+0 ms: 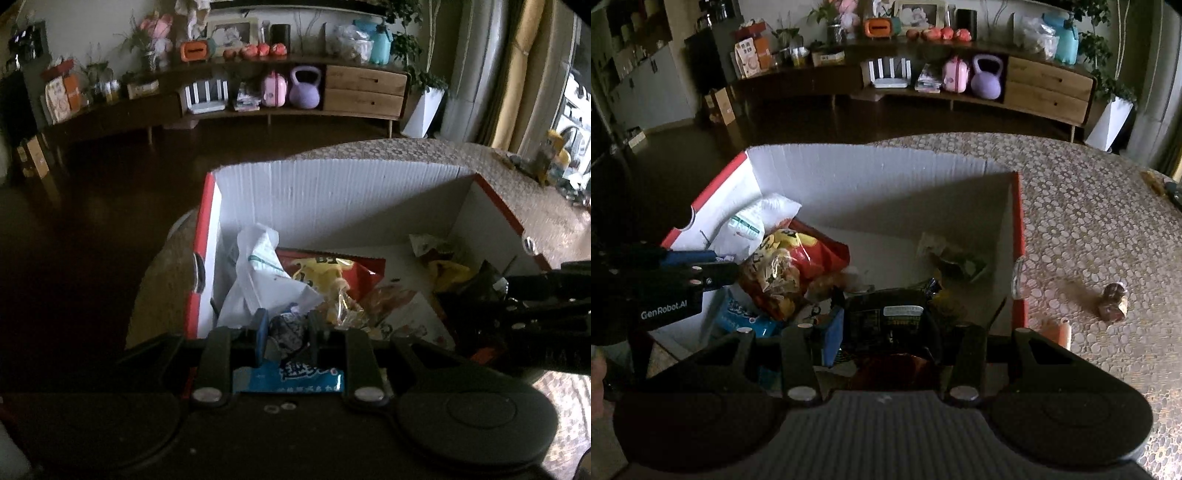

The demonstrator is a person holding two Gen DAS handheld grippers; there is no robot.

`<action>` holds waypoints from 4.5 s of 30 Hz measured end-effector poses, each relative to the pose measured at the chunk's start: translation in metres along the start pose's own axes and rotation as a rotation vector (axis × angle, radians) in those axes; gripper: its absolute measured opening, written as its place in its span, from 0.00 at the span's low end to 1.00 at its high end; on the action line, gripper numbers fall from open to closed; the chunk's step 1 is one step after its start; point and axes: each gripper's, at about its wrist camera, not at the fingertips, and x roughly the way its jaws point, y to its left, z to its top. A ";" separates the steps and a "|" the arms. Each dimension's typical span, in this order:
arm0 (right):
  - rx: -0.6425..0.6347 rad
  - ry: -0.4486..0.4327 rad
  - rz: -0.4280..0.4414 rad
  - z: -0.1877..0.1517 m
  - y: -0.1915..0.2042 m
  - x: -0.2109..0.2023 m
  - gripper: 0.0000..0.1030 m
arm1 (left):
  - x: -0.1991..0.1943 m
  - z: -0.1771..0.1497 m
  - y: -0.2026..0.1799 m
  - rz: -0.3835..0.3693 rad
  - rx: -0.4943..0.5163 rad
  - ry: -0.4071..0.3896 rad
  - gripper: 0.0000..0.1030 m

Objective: Organize snacks
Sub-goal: 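Open both grippers to drop the wrapper and black bag into the box, then move both tools back toward the last snacks on the table, then grasp the pink-white stick with the left gripper while the right grasps the round gold-labeled packet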

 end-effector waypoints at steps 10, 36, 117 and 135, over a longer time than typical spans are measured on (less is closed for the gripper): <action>0.000 0.018 0.017 -0.003 0.007 0.004 0.49 | -0.001 -0.001 -0.008 0.015 0.039 0.004 0.26; 0.008 -0.074 0.067 -0.020 0.008 -0.064 0.81 | -0.059 -0.009 -0.025 0.018 0.032 -0.114 0.88; 0.193 -0.030 -0.050 -0.018 -0.239 -0.021 0.89 | 0.004 -0.051 -0.307 0.059 0.140 -0.218 0.58; 0.290 0.037 -0.027 -0.003 -0.246 0.046 0.60 | 0.054 -0.035 -0.289 0.039 0.012 -0.061 0.45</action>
